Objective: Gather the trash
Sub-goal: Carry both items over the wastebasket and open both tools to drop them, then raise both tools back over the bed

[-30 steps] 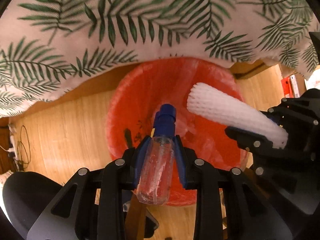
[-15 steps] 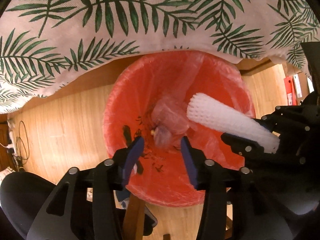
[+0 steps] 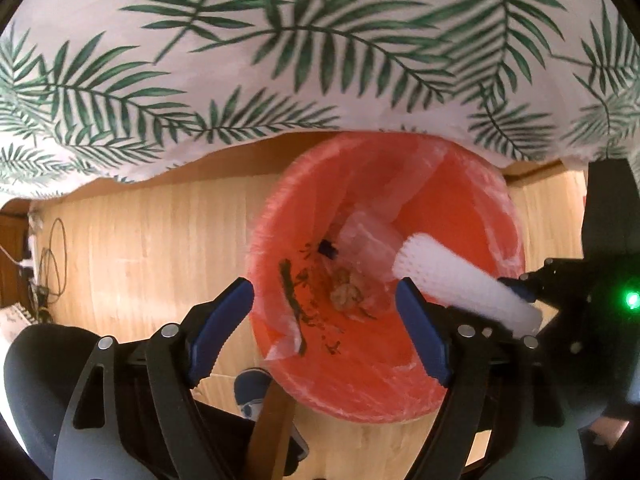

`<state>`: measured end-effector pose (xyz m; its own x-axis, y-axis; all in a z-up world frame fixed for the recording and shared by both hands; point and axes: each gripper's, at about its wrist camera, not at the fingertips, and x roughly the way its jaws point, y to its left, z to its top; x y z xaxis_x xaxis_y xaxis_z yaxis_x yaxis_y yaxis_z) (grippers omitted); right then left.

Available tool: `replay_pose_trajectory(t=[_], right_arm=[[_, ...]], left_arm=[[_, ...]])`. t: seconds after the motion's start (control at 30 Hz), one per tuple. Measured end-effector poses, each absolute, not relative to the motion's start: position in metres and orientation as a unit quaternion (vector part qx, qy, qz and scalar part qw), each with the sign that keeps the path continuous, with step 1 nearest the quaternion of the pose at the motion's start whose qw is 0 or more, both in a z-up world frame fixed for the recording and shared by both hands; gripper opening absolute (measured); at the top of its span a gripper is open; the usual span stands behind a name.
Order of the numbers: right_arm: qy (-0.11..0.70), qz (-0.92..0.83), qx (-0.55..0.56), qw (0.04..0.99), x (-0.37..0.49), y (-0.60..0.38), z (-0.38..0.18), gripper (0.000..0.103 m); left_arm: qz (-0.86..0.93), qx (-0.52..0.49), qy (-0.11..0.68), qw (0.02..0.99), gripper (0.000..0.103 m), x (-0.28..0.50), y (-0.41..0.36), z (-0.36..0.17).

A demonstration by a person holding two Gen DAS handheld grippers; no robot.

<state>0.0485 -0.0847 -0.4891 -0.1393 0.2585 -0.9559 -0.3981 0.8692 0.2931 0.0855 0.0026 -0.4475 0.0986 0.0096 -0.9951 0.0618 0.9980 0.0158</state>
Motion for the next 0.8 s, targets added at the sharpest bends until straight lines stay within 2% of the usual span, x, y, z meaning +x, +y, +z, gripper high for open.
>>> replay_pose_trajectory(t=[0.03,0.1,0.13,0.2,0.23,0.37,0.53,0.8], right_arm=[[0.712,0.252,-0.050,0.654,0.048,-0.084,-0.490,0.038],[0.711,0.256,-0.050,0.653,0.048,-0.083,-0.491,0.052],[0.711,0.256,-0.051,0.653,0.047,-0.083,-0.491,0.055],[0.711,0.257,-0.052,0.652,0.047,-0.084,-0.492,0.070],[0.711,0.258,-0.052,0.652,0.047,-0.082,-0.493,0.074],[0.707,0.259,-0.059,0.655,0.046,-0.075,-0.492,0.098],[0.701,0.250,-0.056,0.666,0.048,-0.079,-0.486,0.098],[0.662,0.190,-0.033,0.724,0.058,-0.101,-0.443,0.098]], left_arm=[[-0.013,0.026,0.670,0.742,0.078,0.086,0.004,-0.446],[-0.010,0.024,0.668,0.744,0.078,0.086,0.008,-0.445],[-0.006,0.024,0.667,0.744,0.078,0.086,0.009,-0.444],[-0.001,0.022,0.666,0.746,0.078,0.087,0.011,-0.443],[0.001,0.021,0.665,0.746,0.079,0.087,0.011,-0.443],[0.011,0.020,0.660,0.751,0.083,0.088,0.014,-0.439],[0.018,0.012,0.641,0.767,0.092,0.087,0.019,-0.428],[0.015,-0.001,0.599,0.801,0.093,0.084,0.022,-0.394]])
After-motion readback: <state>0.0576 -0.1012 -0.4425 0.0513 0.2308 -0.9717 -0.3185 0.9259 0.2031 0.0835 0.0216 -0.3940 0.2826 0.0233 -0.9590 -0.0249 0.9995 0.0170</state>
